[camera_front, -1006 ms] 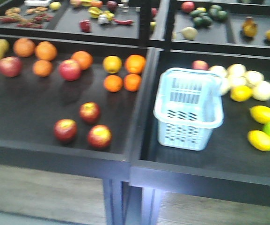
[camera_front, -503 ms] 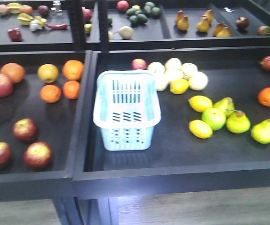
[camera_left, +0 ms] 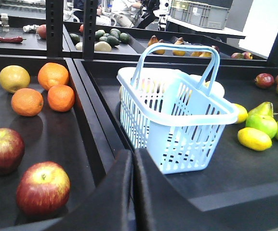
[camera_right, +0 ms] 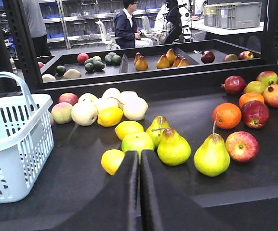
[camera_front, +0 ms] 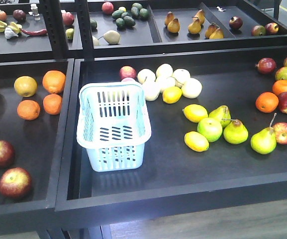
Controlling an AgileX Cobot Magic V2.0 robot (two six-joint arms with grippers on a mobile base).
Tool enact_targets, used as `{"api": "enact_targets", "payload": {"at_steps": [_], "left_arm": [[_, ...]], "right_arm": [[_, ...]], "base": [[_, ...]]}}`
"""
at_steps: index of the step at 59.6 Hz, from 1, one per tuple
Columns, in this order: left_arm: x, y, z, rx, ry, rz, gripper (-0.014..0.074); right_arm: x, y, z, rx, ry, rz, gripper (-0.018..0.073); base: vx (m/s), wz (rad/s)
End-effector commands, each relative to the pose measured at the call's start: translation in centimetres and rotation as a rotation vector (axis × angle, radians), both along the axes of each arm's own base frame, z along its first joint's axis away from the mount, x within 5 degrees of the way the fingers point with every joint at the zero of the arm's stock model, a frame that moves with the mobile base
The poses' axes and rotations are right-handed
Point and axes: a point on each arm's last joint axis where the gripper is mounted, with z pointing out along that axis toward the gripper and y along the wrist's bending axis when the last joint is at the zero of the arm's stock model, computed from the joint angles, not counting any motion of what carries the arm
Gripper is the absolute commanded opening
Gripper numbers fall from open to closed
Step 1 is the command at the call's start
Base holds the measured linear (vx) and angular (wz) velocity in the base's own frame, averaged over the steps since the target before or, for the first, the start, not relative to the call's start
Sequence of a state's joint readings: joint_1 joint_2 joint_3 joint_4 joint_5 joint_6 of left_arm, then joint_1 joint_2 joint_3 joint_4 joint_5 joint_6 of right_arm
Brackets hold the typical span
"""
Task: Pick three apples into basket with both arms
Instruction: 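Turn the base toward the fruit table holding the light-blue basket, then approach the table and stop in front of the light-blue basket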
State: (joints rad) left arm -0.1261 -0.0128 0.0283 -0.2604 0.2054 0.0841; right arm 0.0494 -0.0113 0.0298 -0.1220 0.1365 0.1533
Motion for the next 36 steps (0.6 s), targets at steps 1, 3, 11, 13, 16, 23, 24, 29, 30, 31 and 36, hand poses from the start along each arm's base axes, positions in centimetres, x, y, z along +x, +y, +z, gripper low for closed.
{"api": "enact_targets", "payload": {"at_steps": [1,3,11,13,16,23,24,29,30,31,36], "left_arm": [[-0.11,0.17,1.62,-0.028,-0.112,0.016,-0.0006],[-0.11,0.17,1.62,-0.028,-0.112,0.016,-0.0006],[-0.11,0.17,1.62,-0.028,-0.112,0.016,-0.0006],[-0.11,0.17,1.62,-0.028,-0.112,0.016,-0.0006],[-0.11,0.17,1.62,-0.028,-0.112,0.016,-0.0006],[-0.11,0.17,1.62,-0.028,-0.112,0.016,-0.0006],[-0.11,0.17,1.62,-0.028,-0.112,0.016,-0.0006],[-0.11,0.17,1.62,-0.028,-0.112,0.016,-0.0006],[-0.11,0.17,1.62,-0.028,-0.112,0.016,-0.0006],[-0.11,0.17,1.62,-0.028,-0.112,0.016,-0.0006],[-0.11,0.17,1.62,-0.028,-0.112,0.016,-0.0006]], "right_arm": [[-0.03,0.04,0.32,-0.016,-0.073,0.002,-0.0005],[-0.03,0.04,0.32,-0.016,-0.073,0.002,-0.0005],[-0.03,0.04,0.32,-0.016,-0.073,0.002,-0.0005],[-0.03,0.04,0.32,-0.016,-0.073,0.002,-0.0005],[-0.03,0.04,0.32,-0.016,-0.073,0.002,-0.0005],[-0.03,0.04,0.32,-0.016,-0.073,0.002,-0.0005],[-0.03,0.04,0.32,-0.016,-0.073,0.002,-0.0005],[-0.03,0.04,0.32,-0.016,-0.073,0.002,-0.0005],[-0.03,0.04,0.32,-0.016,-0.073,0.002,-0.0005],[-0.03,0.04,0.32,-0.016,-0.073,0.002,-0.0005],[-0.03,0.04,0.32,-0.016,-0.073,0.002,-0.0005]], "base": [[0.09,0.0],[0.09,0.0],[0.1,0.01],[0.11,0.02],[0.12,0.02],[0.12,0.04],[0.12,0.05],[0.12,0.07],[0.12,0.07],[0.11,0.07],[0.11,0.08]]}}
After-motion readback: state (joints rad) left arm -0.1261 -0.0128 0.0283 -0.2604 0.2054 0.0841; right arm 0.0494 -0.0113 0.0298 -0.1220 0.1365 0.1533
